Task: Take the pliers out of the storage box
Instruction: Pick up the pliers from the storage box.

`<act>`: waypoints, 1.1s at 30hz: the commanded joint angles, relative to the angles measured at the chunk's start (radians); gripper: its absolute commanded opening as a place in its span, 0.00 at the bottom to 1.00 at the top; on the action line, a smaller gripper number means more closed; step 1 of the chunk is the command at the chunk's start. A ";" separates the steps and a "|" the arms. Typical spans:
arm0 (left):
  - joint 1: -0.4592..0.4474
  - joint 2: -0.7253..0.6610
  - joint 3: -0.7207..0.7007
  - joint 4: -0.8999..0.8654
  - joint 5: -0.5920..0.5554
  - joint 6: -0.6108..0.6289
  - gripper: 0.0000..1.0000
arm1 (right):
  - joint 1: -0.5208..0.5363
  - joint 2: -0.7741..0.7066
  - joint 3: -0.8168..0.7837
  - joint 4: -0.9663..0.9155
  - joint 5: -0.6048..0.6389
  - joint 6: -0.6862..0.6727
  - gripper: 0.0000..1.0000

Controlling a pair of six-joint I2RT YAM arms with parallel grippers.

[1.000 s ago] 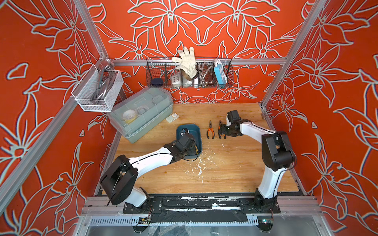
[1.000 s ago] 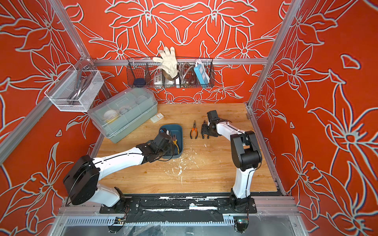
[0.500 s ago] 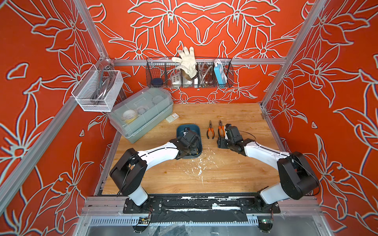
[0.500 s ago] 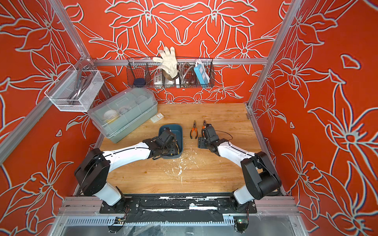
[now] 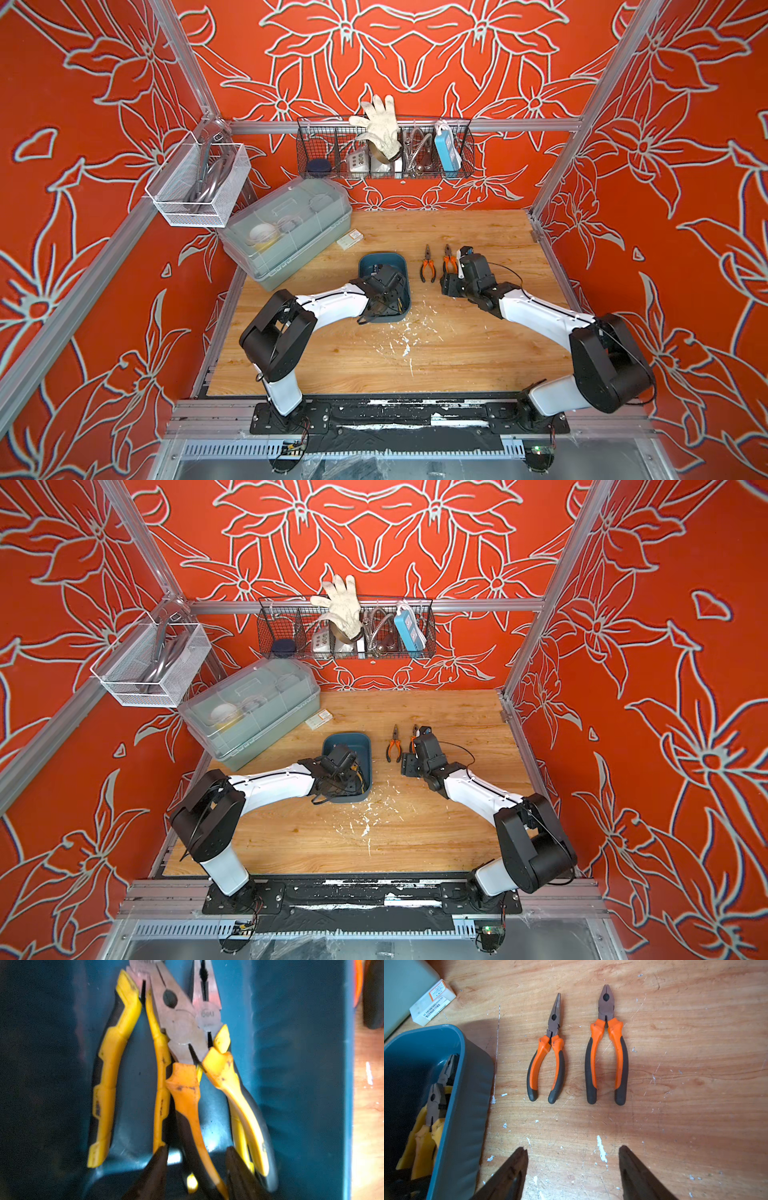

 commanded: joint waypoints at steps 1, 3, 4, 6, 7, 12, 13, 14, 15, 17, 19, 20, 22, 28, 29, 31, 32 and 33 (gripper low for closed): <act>0.003 0.040 0.038 -0.045 0.028 -0.005 0.44 | 0.004 0.010 -0.005 0.009 -0.019 0.014 0.72; 0.004 0.053 0.047 -0.049 0.040 -0.005 0.41 | 0.006 0.013 -0.007 0.014 -0.017 0.013 0.72; 0.005 0.056 0.047 -0.046 0.045 -0.006 0.38 | 0.005 0.017 -0.005 0.013 -0.018 0.013 0.72; 0.004 0.057 0.044 -0.042 0.043 -0.003 0.34 | 0.005 0.031 0.006 0.007 -0.025 0.013 0.72; 0.004 0.055 0.042 -0.042 0.035 -0.001 0.33 | 0.004 0.038 0.009 0.006 -0.029 0.014 0.72; 0.007 0.043 0.043 -0.050 0.016 0.003 0.27 | 0.005 0.057 0.023 0.000 -0.047 0.017 0.72; 0.008 0.040 0.041 -0.050 0.016 0.005 0.24 | 0.006 0.056 0.018 0.006 -0.052 0.019 0.72; 0.008 0.036 0.038 -0.048 0.016 0.005 0.23 | 0.006 0.054 0.013 0.013 -0.056 0.021 0.72; 0.008 0.030 0.034 -0.043 0.013 0.007 0.20 | 0.005 0.055 0.013 0.016 -0.056 0.021 0.72; 0.008 0.020 0.027 -0.040 0.002 0.012 0.12 | 0.006 0.064 0.022 0.009 -0.060 0.019 0.72; 0.008 0.011 0.024 -0.044 -0.012 0.016 0.06 | 0.005 0.075 0.034 -0.001 -0.073 0.019 0.72; 0.007 0.004 0.023 -0.044 -0.019 0.016 0.03 | 0.007 0.079 0.036 -0.001 -0.081 0.019 0.72; 0.008 -0.009 0.016 -0.040 -0.024 0.018 0.00 | 0.006 0.077 0.036 -0.005 -0.082 0.018 0.72; 0.008 -0.076 -0.030 0.008 -0.025 0.024 0.00 | 0.009 0.037 0.012 0.007 -0.067 0.011 0.72; 0.007 -0.093 -0.044 0.024 -0.027 0.026 0.00 | 0.010 0.034 0.008 0.013 -0.066 0.011 0.72; 0.008 -0.130 -0.077 0.058 -0.033 0.031 0.00 | 0.010 0.040 0.011 0.017 -0.073 0.014 0.72; 0.007 -0.150 -0.093 0.078 -0.036 0.035 0.00 | 0.010 0.045 0.013 0.019 -0.080 0.019 0.72; 0.008 -0.168 -0.110 0.095 -0.038 0.037 0.00 | 0.010 0.046 0.013 0.023 -0.086 0.022 0.71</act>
